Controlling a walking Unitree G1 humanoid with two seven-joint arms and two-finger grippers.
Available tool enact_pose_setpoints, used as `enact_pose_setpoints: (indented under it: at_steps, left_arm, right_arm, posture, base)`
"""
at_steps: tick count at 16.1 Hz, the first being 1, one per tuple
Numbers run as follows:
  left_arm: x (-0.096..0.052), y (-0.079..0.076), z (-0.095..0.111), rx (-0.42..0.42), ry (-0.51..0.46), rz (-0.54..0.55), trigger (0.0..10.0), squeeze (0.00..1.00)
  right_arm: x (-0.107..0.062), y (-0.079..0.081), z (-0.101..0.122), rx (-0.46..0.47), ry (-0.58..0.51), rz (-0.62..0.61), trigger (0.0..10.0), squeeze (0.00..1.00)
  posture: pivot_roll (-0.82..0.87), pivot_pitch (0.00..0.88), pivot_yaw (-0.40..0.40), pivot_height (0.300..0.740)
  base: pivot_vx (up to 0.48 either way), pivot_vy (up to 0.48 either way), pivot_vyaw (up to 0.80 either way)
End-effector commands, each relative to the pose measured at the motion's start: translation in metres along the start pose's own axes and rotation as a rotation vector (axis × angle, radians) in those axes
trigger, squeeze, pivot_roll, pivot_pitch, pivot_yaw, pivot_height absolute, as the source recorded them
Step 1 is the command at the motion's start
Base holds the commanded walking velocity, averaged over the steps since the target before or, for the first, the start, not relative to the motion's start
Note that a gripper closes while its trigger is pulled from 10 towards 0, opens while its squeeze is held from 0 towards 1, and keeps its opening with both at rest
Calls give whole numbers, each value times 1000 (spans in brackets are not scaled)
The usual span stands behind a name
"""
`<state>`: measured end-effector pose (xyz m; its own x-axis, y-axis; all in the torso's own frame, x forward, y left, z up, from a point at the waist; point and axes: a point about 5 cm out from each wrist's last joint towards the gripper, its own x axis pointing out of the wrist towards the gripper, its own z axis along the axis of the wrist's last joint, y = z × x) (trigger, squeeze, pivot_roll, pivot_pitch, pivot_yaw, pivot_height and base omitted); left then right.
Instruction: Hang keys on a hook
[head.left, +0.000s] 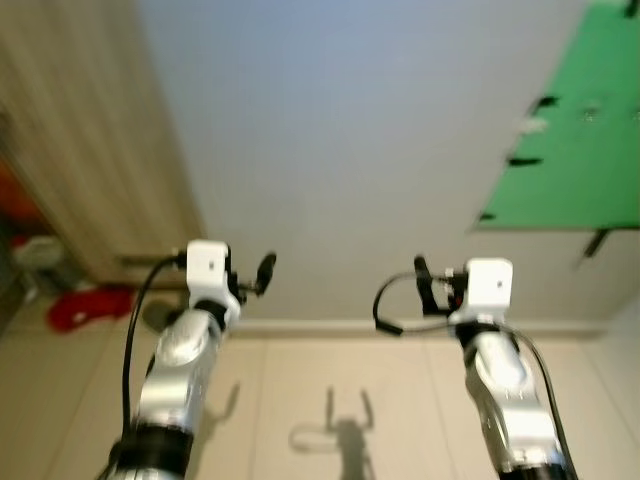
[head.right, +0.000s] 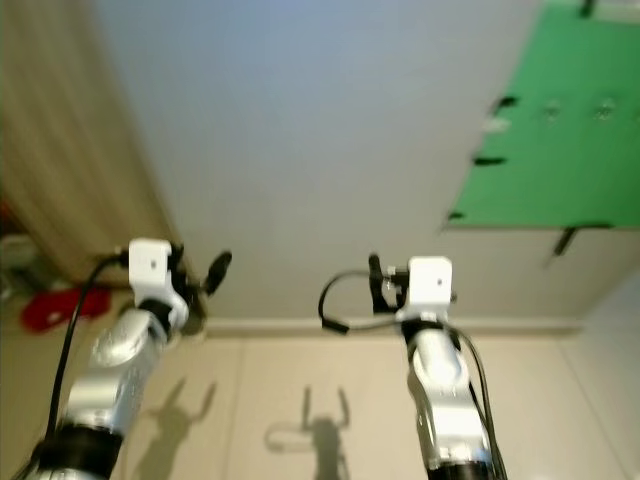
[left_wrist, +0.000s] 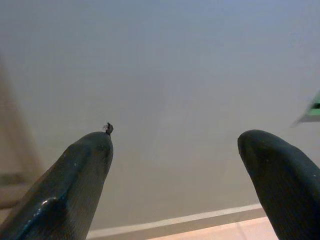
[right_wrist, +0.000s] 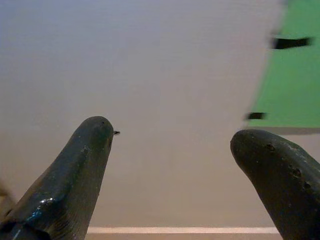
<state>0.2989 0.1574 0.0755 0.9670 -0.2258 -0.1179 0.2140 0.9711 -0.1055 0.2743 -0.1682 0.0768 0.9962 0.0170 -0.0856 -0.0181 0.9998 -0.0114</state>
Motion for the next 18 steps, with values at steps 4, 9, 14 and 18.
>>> enact_pose_setpoints:
  at_steps: [4, 9, 14, 18]
  left_arm:
    - [7, -8, 5, 12, -17, -29, 10000, 0]
    - [12, -13, 4, 42, -10, -55, 10000, 0]
    - [13, -14, 7, 7, -25, -90, 10000, 0]
    - [14, -20, 6, 15, -28, -139, 10000, 0]
  right_arm:
    - [1, -11, 1, -26, 6, -29, 10000, 0]
    - [2, -17, 0, -40, 16, -49, 10000, 0]
    - [1, -17, -1, -29, 14, -54, 10000, 0]
    - [1, -17, -2, -32, 12, -58, 10000, 0]
  posture:
    - [-40, 0, 27, 740]
    - [-55, 0, 31, 736]
    - [-58, 0, 36, 685]
    - [-55, 0, 31, 648]
  base:
    - [308, -366, 0]
    - [231, -304, 0]
    - [0, 68, 0]
    - [0, 480, 0]
